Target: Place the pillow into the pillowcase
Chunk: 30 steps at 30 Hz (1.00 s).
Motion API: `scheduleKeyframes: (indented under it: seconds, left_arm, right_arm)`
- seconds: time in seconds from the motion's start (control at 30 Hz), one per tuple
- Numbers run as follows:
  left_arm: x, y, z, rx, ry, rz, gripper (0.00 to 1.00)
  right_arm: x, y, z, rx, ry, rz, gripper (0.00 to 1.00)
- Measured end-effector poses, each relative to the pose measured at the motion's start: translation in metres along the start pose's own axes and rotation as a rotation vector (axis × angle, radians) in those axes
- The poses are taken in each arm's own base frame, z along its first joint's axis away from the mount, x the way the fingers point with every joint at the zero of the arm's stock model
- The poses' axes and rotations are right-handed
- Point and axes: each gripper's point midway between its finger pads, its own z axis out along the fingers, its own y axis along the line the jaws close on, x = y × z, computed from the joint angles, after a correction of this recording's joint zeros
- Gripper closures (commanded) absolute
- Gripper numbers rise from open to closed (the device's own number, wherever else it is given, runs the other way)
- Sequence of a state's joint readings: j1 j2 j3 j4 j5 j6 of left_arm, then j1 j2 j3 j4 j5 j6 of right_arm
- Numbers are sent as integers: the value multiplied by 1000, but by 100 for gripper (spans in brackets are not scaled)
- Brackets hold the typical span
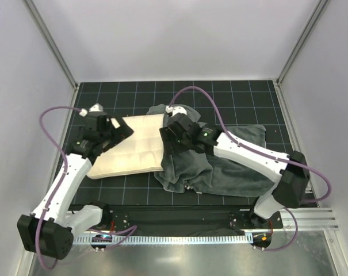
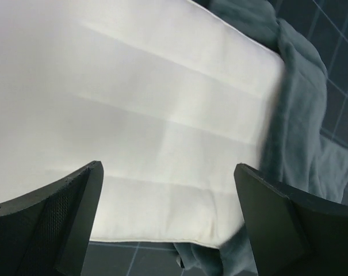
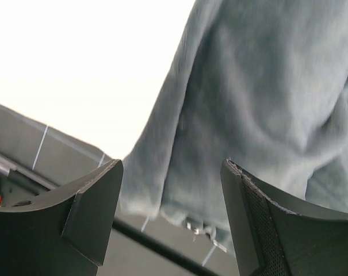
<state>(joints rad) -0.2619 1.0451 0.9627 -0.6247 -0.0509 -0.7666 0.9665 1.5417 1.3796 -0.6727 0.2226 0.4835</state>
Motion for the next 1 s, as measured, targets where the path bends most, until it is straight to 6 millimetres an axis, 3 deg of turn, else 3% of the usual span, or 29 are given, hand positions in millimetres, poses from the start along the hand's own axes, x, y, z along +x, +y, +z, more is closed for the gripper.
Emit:
scheduleKeyframes:
  seconds: [0.1,0.23,0.3,0.4,0.43,0.47,0.5,0.6,0.7,0.83,0.93,1.0]
  left_arm:
    - [-15,43,3,-93,-58,-107,0]
    - [8,88,15,-185,-47,-196,0]
    - [26,100,27,-208,0,-213,0]
    - [38,106,45,-213,38,-228,2]
    - [40,106,50,-207,40,-232,15]
    - [41,107,54,-196,36,-239,29]
    - [43,107,59,-185,34,-242,60]
    - [49,103,72,-148,53,-253,100]
    - [51,89,83,-101,68,-222,100]
    - [55,65,84,-54,57,-154,100]
    - [65,47,77,-21,66,-99,100]
    - [75,34,68,10,92,-61,96]
  right_arm:
    - [-13,1,19,22,5,4,25]
    - [-29,2,49,58,5,17,26]
    - [-31,1,69,83,19,16,28]
    - [-25,0,100,118,59,1,56]
    - [-21,0,109,125,74,-1,71]
    - [-15,0,117,129,91,-8,75]
    - [-12,0,121,128,101,-13,78]
    - [-11,11,122,80,107,-28,85]
    - [-17,42,114,-33,98,-60,87]
    - [-24,81,96,-182,94,-97,85]
    - [-28,92,79,-245,94,-101,75]
    - [-32,91,66,-255,94,-99,62]
